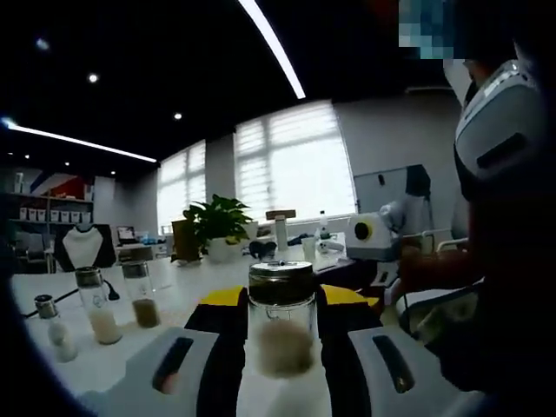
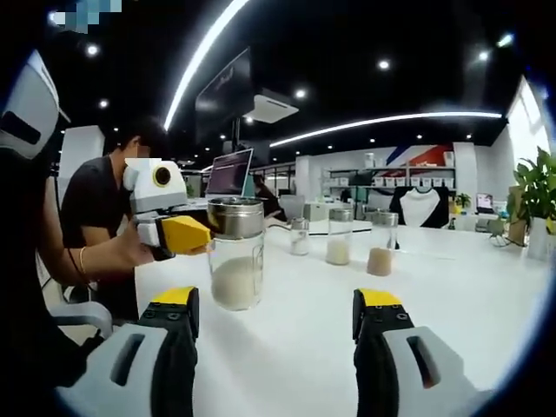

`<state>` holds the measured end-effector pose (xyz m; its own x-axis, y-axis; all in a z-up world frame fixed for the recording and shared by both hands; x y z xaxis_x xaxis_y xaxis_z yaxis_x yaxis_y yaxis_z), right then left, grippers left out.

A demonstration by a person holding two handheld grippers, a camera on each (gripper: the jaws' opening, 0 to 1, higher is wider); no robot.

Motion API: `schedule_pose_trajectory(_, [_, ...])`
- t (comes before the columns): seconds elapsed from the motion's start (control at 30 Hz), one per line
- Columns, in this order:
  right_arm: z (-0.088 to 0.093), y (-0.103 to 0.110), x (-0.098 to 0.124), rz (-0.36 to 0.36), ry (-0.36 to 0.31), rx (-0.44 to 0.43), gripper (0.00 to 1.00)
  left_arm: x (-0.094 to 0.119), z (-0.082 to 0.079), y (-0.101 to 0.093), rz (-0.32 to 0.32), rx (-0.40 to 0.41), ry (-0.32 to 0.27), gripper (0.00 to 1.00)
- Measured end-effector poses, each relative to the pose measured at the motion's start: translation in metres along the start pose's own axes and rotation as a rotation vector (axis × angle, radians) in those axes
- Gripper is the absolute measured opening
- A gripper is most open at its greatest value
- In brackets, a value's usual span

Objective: Rotate the seasoning bottle until the label or dispensing opening points toward the visible target arrow and the bottle remains upright within the marked orientation range

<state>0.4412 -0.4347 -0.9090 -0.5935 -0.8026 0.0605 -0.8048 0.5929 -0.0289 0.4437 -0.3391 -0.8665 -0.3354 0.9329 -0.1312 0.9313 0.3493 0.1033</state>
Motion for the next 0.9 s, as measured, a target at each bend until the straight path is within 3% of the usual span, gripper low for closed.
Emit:
schedule_pose_trajectory(0.17, [0.000,0.007,-0.006,-0.033,0.001,0.005,0.70,-0.002,0.001,-0.006,0.034,0.013,-0.007,0.32])
schedule_pose_trajectory(0.3, [-0.006,0.013,-0.009,-0.066,-0.025,0.040,0.60,-0.004,0.001,-0.011,0.065,0.019,-0.013,0.32])
schedule_pose_trajectory(0.57, [-0.007,0.020,-0.012,-0.101,-0.029,0.039,0.55,-0.006,-0.007,-0.017,0.134,0.056,-0.070,0.32])
schedule_pose_trajectory(0.9, [-0.007,0.031,-0.012,-0.178,-0.041,0.020,0.46,-0.006,-0.006,-0.023,0.190,0.069,-0.085,0.32])
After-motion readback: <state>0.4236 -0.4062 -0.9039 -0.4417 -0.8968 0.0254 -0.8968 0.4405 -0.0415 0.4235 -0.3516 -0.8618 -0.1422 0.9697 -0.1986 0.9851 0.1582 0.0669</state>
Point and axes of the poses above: the point that each gripper's makers call its tool centre point, and the gripper's own axes: x roughly backward along the fingers, y roughly to its left, z roughly out of its underside, the point moved 4 cm from there along x, roughly backward along the fingers, and after that the axes turned 1 degree about -y, right-handed, at the moved point
